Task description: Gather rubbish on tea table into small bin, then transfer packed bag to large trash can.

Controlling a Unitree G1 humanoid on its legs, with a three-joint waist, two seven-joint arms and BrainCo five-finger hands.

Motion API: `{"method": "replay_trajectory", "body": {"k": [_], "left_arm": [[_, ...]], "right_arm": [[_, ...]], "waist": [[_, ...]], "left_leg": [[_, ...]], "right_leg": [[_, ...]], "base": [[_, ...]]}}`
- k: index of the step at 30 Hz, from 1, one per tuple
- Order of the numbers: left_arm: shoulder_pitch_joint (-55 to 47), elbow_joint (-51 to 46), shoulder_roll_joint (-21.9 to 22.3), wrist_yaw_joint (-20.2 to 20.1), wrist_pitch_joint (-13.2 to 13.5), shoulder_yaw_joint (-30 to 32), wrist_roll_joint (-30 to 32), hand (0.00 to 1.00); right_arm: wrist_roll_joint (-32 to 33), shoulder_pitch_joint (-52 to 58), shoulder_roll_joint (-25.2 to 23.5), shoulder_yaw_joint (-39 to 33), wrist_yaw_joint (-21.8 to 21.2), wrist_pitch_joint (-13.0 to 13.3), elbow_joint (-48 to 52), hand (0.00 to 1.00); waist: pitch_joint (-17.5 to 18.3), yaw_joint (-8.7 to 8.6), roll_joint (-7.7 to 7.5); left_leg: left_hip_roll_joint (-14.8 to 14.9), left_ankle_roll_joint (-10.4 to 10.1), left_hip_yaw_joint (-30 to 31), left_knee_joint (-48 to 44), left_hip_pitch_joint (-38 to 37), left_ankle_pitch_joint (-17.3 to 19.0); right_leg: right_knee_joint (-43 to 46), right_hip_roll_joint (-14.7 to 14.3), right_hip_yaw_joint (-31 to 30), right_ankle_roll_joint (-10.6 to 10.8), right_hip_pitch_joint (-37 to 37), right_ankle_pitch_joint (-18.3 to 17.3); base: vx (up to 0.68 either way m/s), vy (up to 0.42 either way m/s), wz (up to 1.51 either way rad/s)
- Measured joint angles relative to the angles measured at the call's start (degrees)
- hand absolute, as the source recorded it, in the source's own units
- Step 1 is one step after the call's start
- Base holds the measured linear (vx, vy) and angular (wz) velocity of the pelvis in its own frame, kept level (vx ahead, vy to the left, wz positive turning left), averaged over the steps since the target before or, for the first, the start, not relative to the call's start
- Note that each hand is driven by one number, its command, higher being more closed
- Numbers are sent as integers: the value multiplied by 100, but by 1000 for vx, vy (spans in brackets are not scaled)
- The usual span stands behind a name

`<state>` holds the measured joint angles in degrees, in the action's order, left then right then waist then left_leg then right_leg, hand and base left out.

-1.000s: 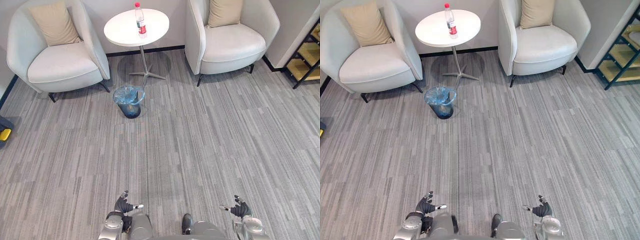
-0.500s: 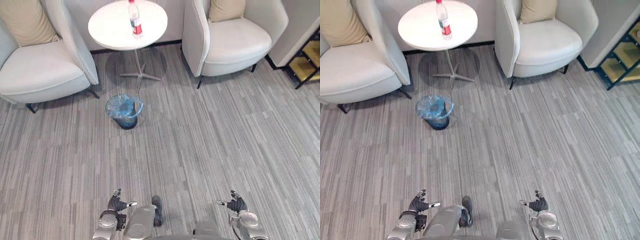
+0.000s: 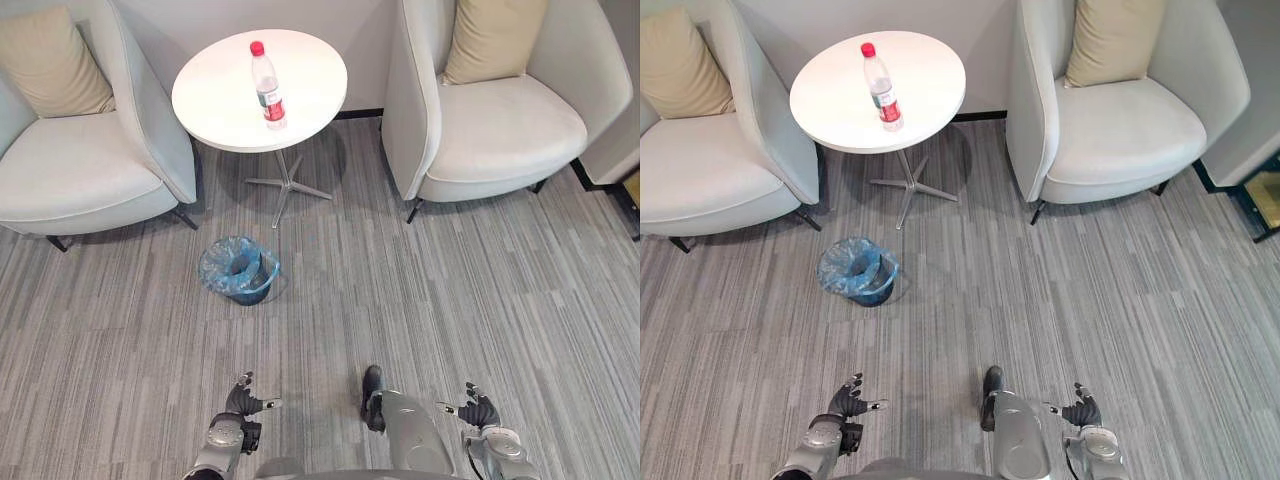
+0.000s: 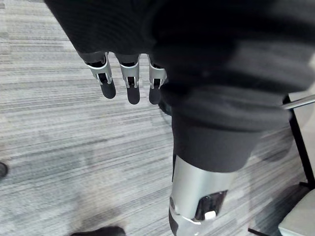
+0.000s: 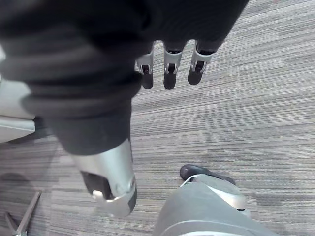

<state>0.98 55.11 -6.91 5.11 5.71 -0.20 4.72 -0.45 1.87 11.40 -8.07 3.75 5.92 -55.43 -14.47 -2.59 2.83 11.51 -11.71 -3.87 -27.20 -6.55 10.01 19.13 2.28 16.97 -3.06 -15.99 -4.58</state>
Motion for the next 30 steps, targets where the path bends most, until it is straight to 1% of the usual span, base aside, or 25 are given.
{"method": "replay_trajectory", "body": {"k": [1,2,3,4,6,7,9,10,12,13,14,15,16,19,20,21,22,23,24,25,26,27,28,29,30], "left_arm": [[-20,1,12,-4,-2,15,0,0],[-111,-21,22,-5,-4,84,1,0],[-215,-51,31,-4,-14,102,-2,0],[-226,-58,61,-3,-16,102,-3,0],[-253,-166,152,1,-8,160,-54,0],[-206,-178,155,1,-10,196,-54,0],[-218,-181,157,6,-9,237,-67,0],[-213,-180,177,5,-11,237,-63,0],[-229,-171,180,7,-9,235,-64,0],[-275,-151,158,9,-10,240,-63,0],[-277,-140,105,12,-18,241,-64,0],[-286,-150,57,11,-12,242,-63,0],[-218,-154,41,1,-11,259,-63,0],[-218,-150,42,3,-12,267,-65,0],[-258,-140,26,5,-18,277,-65,0],[-301,-133,-23,4,-21,259,-66,0],[-316,-130,-61,4,-23,238,-66,0],[-320,-100,-115,3,-30,174,-66,0],[-336,-96,-130,6,-31,162,-66,0],[-345,-95,-132,8,-31,161,-68,0],[-367,-90,-132,14,-32,163,-68,0],[-368,-88,-127,17,-33,169,-69,0],[-370,-87,-116,18,-34,187,-69,0],[-374,-78,-99,17,-33,187,-69,0],[-378,-69,-111,16,-27,189,-68,0]], "right_arm": [[-1,12,-11,28,-6,0,1,0],[17,19,-44,90,8,2,14,0],[52,35,-77,124,9,19,24,0],[64,47,-88,118,20,21,28,0],[114,63,-77,101,80,27,30,0],[115,52,-82,83,106,22,30,0],[115,9,-96,41,108,25,31,0],[115,9,-82,-62,117,23,32,0],[115,80,-24,-54,118,21,31,0],[114,110,-26,-34,118,13,11,0],[114,105,-85,-14,117,-1,5,0],[107,120,-140,3,108,9,19,0],[89,130,-158,-21,109,7,9,0],[64,92,-131,-26,108,3,2,0],[26,44,-151,8,98,8,5,0],[-4,24,-204,14,93,8,4,0],[-14,27,-232,14,84,7,2,0],[-15,85,-241,13,46,5,2,0],[-15,121,-224,14,-5,-2,1,0],[-15,148,-219,14,-15,-6,0,0],[-15,207,-217,14,-16,-11,-3,0],[-14,215,-209,13,-18,-11,-4,0],[-12,215,-198,13,-19,-11,-4,0],[-11,213,-179,13,-18,-11,-3,0],[-7,227,-186,15,-17,-8,0,0]], "waist": [[-14,18,0],[-34,46,-1],[-65,85,2],[-72,115,-10],[-96,263,-47],[-96,358,-40],[-127,360,-94],[-122,349,-71],[-97,357,45],[-86,403,110],[-62,421,27],[16,430,-142],[28,495,-330],[26,517,-373],[34,519,-358],[44,508,-343],[44,496,-345],[49,473,-355],[56,454,-347],[61,404,-334],[62,312,-303],[60,281,-273],[63,269,-252],[70,209,-193],[80,170,-208]], "left_leg": [[111,-32,52,-657,272,-170],[340,12,40,-1866,747,-113],[476,234,-115,-2536,1066,22],[505,358,-200,-2691,1215,96],[428,530,-609,-2447,1638,203],[306,592,-823,-1910,1850,239],[36,592,-990,-992,1991,236],[-280,536,-1089,145,1970,102],[-471,562,-1139,1280,1913,-469],[-476,1119,-1170,1501,1810,-1106],[-576,1293,-1192,1493,1759,-1093],[-723,1340,-1205,1487,1781,-971],[-886,1396,-1246,1344,1845,-710],[-1020,1434,-1298,1091,1704,-226],[-1061,1442,-1326,1125,1500,-81],[-1079,1478,-1309,1140,1320,43],[-1095,1520,-1272,1140,1229,92],[-1152,1562,-1168,1171,1040,198],[-1204,1568,-1048,1283,818,234],[-1200,1567,-1003,1327,724,233],[-1191,1560,-820,1409,541,227],[-1126,1537,-679,1459,417,213],[-1071,1528,-622,1456,373,208],[-944,1494,-439,1457,294,202],[-877,1343,-299,1501,202,189]], "right_leg": [[-159,-80,6,-23,198,-14],[-492,-264,0,-56,633,-34],[-781,-395,-8,-78,1080,-49],[-915,-428,-45,-92,1281,-59],[-1195,-413,-147,-126,1706,-71],[-1266,-352,-231,-127,1847,-99],[-1342,-220,-306,-62,2017,-141],[-1369,-75,-344,92,2169,-257],[-1386,-56,-374,275,2371,-437],[-1322,-98,-466,400,2479,-608],[-1295,-23,-504,482,2505,-678],[-1289,125,-506,578,2507,-764],[-1178,311,-485,683,2483,-897],[-425,545,-693,883,2369,-1058],[453,645,-894,1056,2061,-1073],[1467,725,-1109,1531,1653,-948],[1957,746,-1192,1671,1468,-927],[2692,774,-1234,1745,1171,-1080],[2954,790,-1176,1512,961,-1245],[2921,786,-1088,1370,882,-1315],[2700,748,-883,1120,696,-1439],[2326,618,-878,948,475,-1501],[2083,533,-917,921,380,-1503],[1396,366,-1009,784,233,-1375],[539,265,-1232,755,187,-973]], "base": [[369,-240,-1],[372,-192,-10],[363,-169,-14],[352,-126,-24],[354,-60,-28],[323,8,-25],[277,65,-22],[356,144,-11],[444,241,-12],[370,221,-15],[372,186,-7],[359,142,13],[360,133,14],[332,151,1],[406,183,-13],[337,148,-7],[349,73,16],[349,29,39],[419,21,52],[355,-28,73],[361,-70,75],[362,-97,69],[345,-148,65],[268,-152,75],[335,-206,80]]}}
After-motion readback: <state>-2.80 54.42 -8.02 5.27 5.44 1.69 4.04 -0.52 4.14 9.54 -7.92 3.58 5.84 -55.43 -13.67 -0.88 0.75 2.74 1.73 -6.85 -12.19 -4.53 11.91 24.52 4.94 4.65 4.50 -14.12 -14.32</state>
